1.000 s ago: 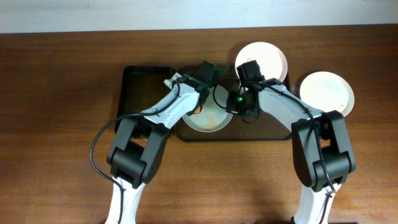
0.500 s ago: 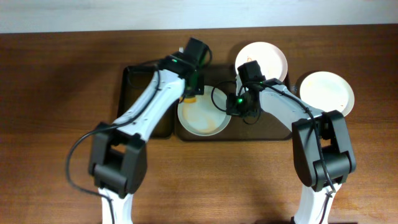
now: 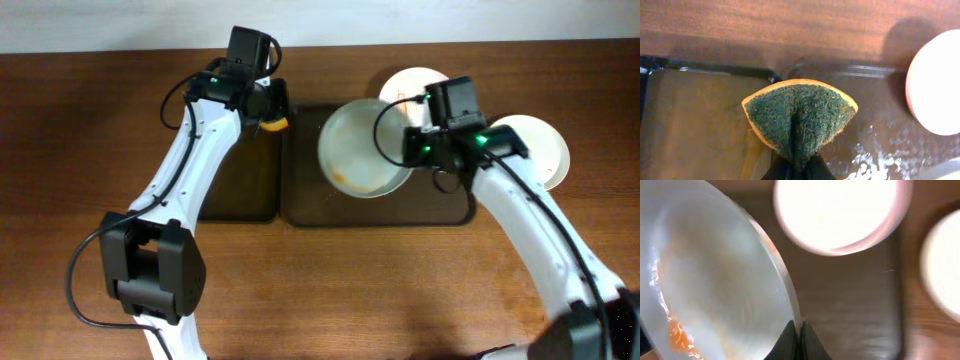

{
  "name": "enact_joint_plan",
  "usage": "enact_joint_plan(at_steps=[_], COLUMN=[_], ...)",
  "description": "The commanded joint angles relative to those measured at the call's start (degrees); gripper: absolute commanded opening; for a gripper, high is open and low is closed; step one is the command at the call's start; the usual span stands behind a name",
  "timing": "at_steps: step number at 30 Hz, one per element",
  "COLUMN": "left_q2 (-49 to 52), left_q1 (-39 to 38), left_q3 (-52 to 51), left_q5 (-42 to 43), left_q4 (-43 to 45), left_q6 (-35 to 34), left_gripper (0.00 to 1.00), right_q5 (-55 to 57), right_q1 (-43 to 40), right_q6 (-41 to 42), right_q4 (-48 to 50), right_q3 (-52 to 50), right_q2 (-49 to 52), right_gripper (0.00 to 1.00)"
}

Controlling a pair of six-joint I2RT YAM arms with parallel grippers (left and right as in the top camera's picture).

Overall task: Clean dirty plates on tray and stack at the side
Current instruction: 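Lift the left arm away and raise the plate with the right gripper, then carry the plate right and stack it on the cleaned plate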

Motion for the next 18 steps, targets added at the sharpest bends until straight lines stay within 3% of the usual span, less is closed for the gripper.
enact_joint_plan(at_steps=[1, 9, 18], left_q2=[-1.99, -1.95, -1.95], left_q1=[0.37, 0.37, 0.39], left_q3=[0.76, 0.76, 0.76], left_q5=[0.83, 0.81, -0.22], left_q4=[1.40, 1.40, 1.44], left_q6=[-2.16, -2.32, -2.86], left_gripper=[0.00, 0.00, 0.00], right_q5=[22.80, 63.04, 74.55], right_q1=[2.78, 18.53, 28.04], right_q6=[-0.57, -0.13, -0.13], right_q4=[-0.52, -2.49, -2.08], right_q3=[0.72, 0.70, 0.70], right_q2=[-3.69, -1.86, -1.84], right_gripper=[0.04, 0.04, 0.04])
